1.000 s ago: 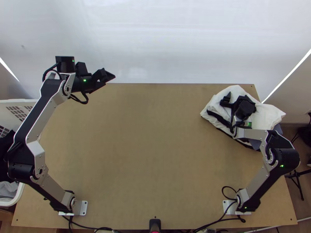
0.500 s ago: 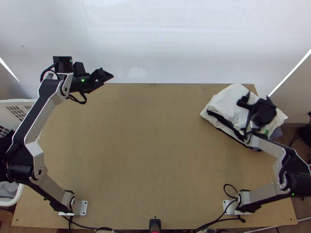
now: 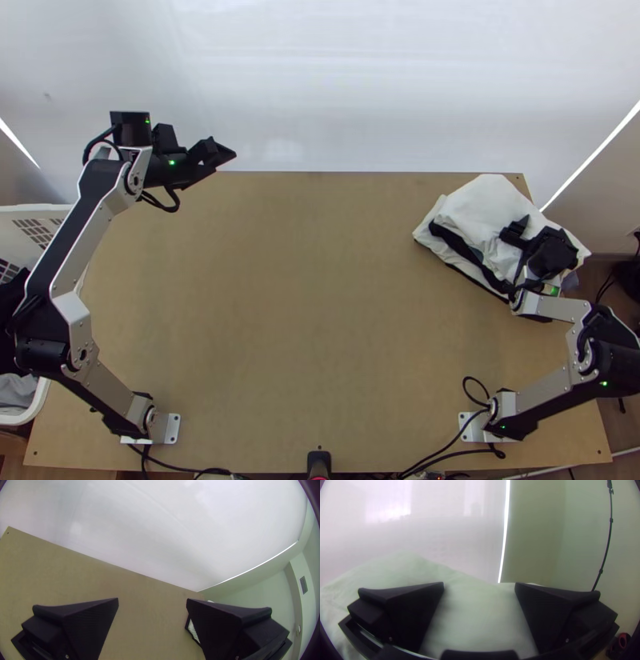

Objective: Fold the t-shirt

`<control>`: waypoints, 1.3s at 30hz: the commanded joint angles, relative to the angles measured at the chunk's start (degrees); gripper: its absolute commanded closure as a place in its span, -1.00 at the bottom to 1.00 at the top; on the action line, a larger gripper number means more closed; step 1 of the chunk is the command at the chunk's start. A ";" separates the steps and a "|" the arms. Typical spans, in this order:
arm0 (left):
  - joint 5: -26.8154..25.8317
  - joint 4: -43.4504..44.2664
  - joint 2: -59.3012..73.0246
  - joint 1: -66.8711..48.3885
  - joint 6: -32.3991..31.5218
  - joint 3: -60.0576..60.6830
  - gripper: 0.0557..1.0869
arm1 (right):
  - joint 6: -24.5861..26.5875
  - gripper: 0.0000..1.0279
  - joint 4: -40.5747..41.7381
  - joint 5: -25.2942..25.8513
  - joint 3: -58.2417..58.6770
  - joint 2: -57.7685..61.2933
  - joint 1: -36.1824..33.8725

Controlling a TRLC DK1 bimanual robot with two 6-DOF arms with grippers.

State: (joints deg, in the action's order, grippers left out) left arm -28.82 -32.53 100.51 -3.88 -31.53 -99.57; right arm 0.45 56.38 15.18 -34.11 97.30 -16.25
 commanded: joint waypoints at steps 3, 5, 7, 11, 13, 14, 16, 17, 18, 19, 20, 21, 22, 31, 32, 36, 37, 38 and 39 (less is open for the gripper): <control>0.69 -1.22 0.21 -0.16 0.85 -0.71 -0.92 | -1.06 -0.93 -0.13 0.11 0.01 2.81 -0.98; 0.78 -1.30 0.21 -0.25 0.85 -0.63 -0.92 | -1.06 -0.93 -0.13 0.11 0.01 2.81 -0.89; 0.78 -1.30 0.13 -0.25 0.85 -0.63 -0.92 | -0.98 -0.93 -0.13 0.20 0.01 2.64 -0.80; 0.96 -1.30 -0.67 -0.08 0.85 -0.98 -0.92 | -0.54 -0.93 -0.31 0.11 0.01 -5.01 -0.54; 2.28 -1.30 -1.81 0.10 1.03 -1.33 -0.92 | -0.36 -0.93 -0.75 -0.15 -0.78 -10.99 0.52; 2.54 -1.30 -2.60 0.28 1.03 -1.68 -0.92 | 0.08 -0.93 -0.92 -0.41 -1.22 -14.06 1.31; 5.26 -0.69 -4.62 0.54 1.73 -1.94 -0.92 | 0.52 -0.93 -0.92 -1.82 -2.37 -20.39 3.59; 6.05 -0.60 -5.76 0.63 2.09 -1.77 -0.92 | 0.43 -0.93 -1.01 -3.05 -3.16 -23.38 4.47; 7.37 -0.16 -7.35 0.80 2.79 -1.24 -0.92 | 0.34 -0.93 -1.62 -3.58 -4.21 -26.28 5.79; 10.89 1.68 -9.45 0.89 5.16 0.43 -0.92 | 0.34 -0.93 -1.89 -4.02 -5.09 -29.09 7.11; 13.79 4.41 -12.27 0.89 7.27 3.07 -0.92 | 0.43 -0.93 -1.89 -4.11 -5.79 -32.08 8.43; 15.90 8.19 -15.52 0.89 7.97 6.32 -0.92 | 0.52 -0.93 -1.98 -4.37 -6.85 -34.63 9.66; 17.83 11.79 -18.68 1.07 8.06 9.31 -0.92 | 1.13 -0.93 -2.15 -4.81 -7.64 -37.18 10.71; 26.71 33.06 -51.91 6.96 16.76 40.95 -0.92 | 5.35 -0.93 -2.06 -12.81 -4.48 -57.66 16.16; 26.71 33.85 -55.33 8.54 17.29 43.76 -0.92 | 5.18 -0.93 -2.06 -13.77 -3.25 -59.24 16.16; 26.71 34.29 -67.90 15.04 18.08 51.14 -0.92 | 4.83 -0.93 -2.06 -14.83 1.68 -66.27 18.71; 26.71 34.12 -70.80 16.54 18.17 52.72 -0.92 | 4.91 -0.93 -1.98 -14.92 3.08 -68.12 20.03; 26.71 34.20 -74.32 17.94 18.43 54.57 -0.92 | 5.00 -0.93 -1.98 -15.00 4.31 -69.87 21.26; 26.71 34.38 -77.83 19.35 18.61 56.41 -0.92 | 5.09 -0.93 -1.98 -15.00 5.72 -71.72 22.67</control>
State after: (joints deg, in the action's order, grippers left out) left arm -3.42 -1.87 43.90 7.03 -15.14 -57.25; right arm 5.23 54.43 2.20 -35.24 37.80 0.80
